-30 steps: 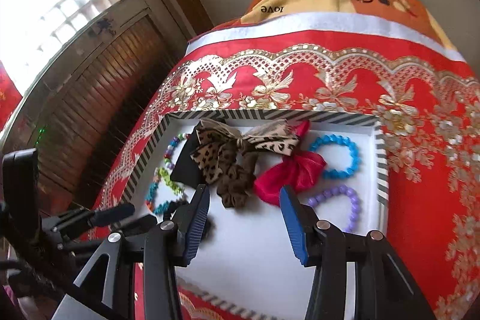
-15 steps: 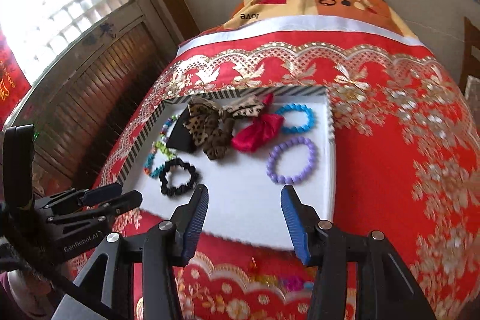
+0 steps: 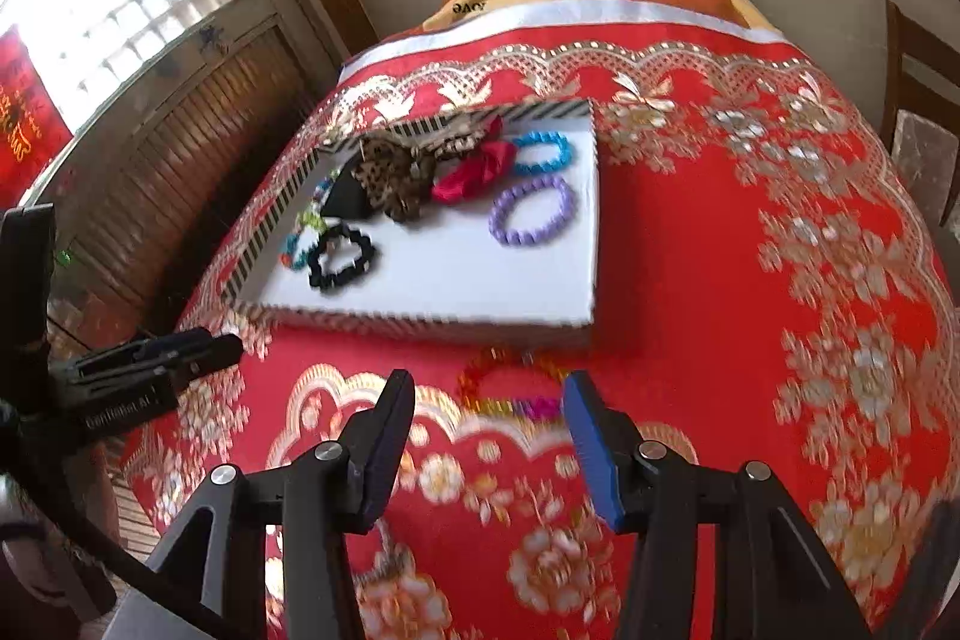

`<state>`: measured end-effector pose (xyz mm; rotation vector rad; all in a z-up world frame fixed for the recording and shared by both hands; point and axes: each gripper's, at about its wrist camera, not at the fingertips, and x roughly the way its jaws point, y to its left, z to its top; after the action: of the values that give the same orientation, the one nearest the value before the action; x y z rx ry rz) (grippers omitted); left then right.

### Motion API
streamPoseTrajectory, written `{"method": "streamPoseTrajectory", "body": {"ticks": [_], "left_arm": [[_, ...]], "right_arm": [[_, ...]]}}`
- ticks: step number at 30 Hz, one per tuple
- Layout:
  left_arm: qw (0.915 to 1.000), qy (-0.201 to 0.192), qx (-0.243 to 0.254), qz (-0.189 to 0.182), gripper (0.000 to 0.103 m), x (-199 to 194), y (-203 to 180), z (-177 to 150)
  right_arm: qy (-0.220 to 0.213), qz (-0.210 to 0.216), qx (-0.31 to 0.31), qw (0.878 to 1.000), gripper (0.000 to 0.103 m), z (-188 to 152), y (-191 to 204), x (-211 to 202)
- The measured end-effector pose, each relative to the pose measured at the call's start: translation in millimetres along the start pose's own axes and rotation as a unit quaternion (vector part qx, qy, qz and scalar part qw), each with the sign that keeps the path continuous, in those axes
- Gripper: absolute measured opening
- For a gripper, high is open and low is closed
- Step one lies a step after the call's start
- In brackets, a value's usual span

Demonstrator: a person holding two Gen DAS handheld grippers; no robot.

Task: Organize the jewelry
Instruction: 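Move both open tools back over the remaining jewelry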

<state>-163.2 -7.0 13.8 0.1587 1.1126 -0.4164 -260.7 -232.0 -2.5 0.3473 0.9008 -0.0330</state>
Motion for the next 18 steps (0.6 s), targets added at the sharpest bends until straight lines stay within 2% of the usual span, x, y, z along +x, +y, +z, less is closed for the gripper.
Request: {"method": "streamPoseTrajectory", "body": {"ticks": [10,18], "left_arm": [[0.9973,0.059,-0.003,-0.044,0.043,17,2,-37],[0.9914,0.103,0.037,-0.071,0.048,32,-19,-64]], "right_arm": [[0.041,-0.002,0.001,0.999,0.05,-40,-15,9],[0.044,-0.016,-0.009,0.999,0.05,-29,-21,28]]}}
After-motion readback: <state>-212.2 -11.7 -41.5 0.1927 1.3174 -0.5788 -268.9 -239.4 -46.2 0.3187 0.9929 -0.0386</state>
